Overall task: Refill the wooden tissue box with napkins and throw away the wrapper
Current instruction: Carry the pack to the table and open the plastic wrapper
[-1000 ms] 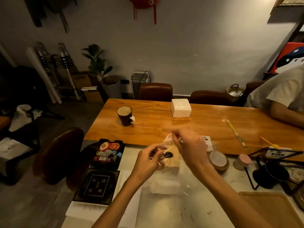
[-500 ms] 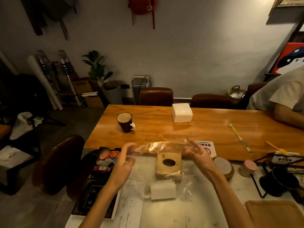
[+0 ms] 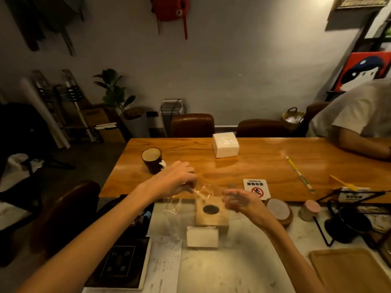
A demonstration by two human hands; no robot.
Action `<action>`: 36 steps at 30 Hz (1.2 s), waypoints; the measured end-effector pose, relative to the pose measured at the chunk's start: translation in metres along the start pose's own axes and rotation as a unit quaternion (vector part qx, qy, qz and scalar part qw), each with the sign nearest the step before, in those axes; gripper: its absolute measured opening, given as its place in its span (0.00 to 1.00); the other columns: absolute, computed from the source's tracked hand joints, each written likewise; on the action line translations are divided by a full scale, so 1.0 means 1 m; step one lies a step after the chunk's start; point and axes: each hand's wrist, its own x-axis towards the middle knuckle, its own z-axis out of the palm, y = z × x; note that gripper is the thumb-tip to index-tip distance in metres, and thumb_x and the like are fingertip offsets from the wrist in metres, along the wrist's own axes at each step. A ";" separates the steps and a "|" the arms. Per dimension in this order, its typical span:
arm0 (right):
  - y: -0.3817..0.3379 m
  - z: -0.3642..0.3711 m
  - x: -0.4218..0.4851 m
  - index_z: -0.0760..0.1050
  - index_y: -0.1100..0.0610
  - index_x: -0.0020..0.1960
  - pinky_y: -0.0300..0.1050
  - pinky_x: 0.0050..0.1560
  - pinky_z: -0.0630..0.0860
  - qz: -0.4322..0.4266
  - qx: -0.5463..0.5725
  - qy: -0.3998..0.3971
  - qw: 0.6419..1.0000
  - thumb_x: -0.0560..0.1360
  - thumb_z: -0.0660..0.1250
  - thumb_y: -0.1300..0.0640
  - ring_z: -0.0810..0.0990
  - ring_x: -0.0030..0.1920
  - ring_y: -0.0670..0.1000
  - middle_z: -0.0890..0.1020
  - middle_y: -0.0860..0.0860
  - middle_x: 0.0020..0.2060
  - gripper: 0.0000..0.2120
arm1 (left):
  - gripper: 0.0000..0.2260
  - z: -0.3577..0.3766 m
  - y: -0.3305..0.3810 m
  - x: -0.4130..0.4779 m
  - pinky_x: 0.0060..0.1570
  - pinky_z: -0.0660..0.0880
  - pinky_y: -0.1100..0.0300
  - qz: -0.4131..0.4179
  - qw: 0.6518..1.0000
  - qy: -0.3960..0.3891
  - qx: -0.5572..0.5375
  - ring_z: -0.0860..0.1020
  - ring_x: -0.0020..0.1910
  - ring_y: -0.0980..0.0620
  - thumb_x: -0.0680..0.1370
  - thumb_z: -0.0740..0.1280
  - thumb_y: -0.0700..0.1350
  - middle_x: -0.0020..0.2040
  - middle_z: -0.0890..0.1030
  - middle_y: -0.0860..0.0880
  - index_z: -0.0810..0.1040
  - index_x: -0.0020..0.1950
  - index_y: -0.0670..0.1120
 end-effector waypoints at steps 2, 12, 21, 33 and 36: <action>0.000 0.001 -0.004 0.83 0.50 0.52 0.36 0.46 0.79 -0.007 -0.040 -0.002 0.999 0.70 0.74 0.58 0.84 0.49 0.45 0.87 0.45 0.47 0.10 | 0.03 -0.010 -0.002 -0.003 0.50 0.72 0.61 -0.018 0.994 -0.032 -0.106 0.72 0.49 0.59 0.75 0.71 0.50 0.47 0.76 0.58 0.80 0.47 0.53; -0.011 0.022 -0.018 0.86 0.52 0.46 0.33 0.35 0.75 -0.067 -0.044 0.044 0.996 0.69 0.72 0.50 0.82 0.37 0.43 0.87 0.47 0.39 0.09 | 0.06 -0.046 0.002 -0.019 0.43 0.75 0.66 -0.089 0.942 0.011 -0.324 0.78 0.44 0.58 0.74 0.74 0.44 0.43 0.80 0.56 0.81 0.40 0.55; -0.017 0.029 -0.020 0.84 0.44 0.46 0.34 0.38 0.78 -0.049 -0.056 0.045 0.996 0.68 0.73 0.48 0.84 0.38 0.45 0.87 0.44 0.41 0.07 | 0.05 -0.034 -0.002 -0.029 0.41 0.70 0.69 -0.121 0.951 0.081 -0.274 0.75 0.43 0.62 0.76 0.71 0.42 0.42 0.76 0.57 0.77 0.42 0.47; -0.017 0.035 -0.047 0.81 0.51 0.58 0.33 0.42 0.78 -0.060 0.011 0.037 0.997 0.76 0.69 0.50 0.85 0.44 0.48 0.88 0.50 0.46 0.13 | 0.09 -0.057 0.007 -0.030 0.53 0.72 0.60 -0.172 0.915 0.169 -0.322 0.75 0.54 0.55 0.80 0.61 0.54 0.55 0.75 0.53 0.73 0.58 0.54; -0.022 0.035 -0.046 0.81 0.56 0.57 0.37 0.42 0.78 -0.052 0.023 0.022 0.998 0.77 0.67 0.53 0.85 0.43 0.50 0.87 0.55 0.44 0.12 | 0.19 -0.045 0.036 -0.013 0.60 0.62 0.62 0.000 0.992 0.109 -0.067 0.67 0.62 0.58 0.75 0.62 0.65 0.62 0.72 0.56 0.70 0.63 0.58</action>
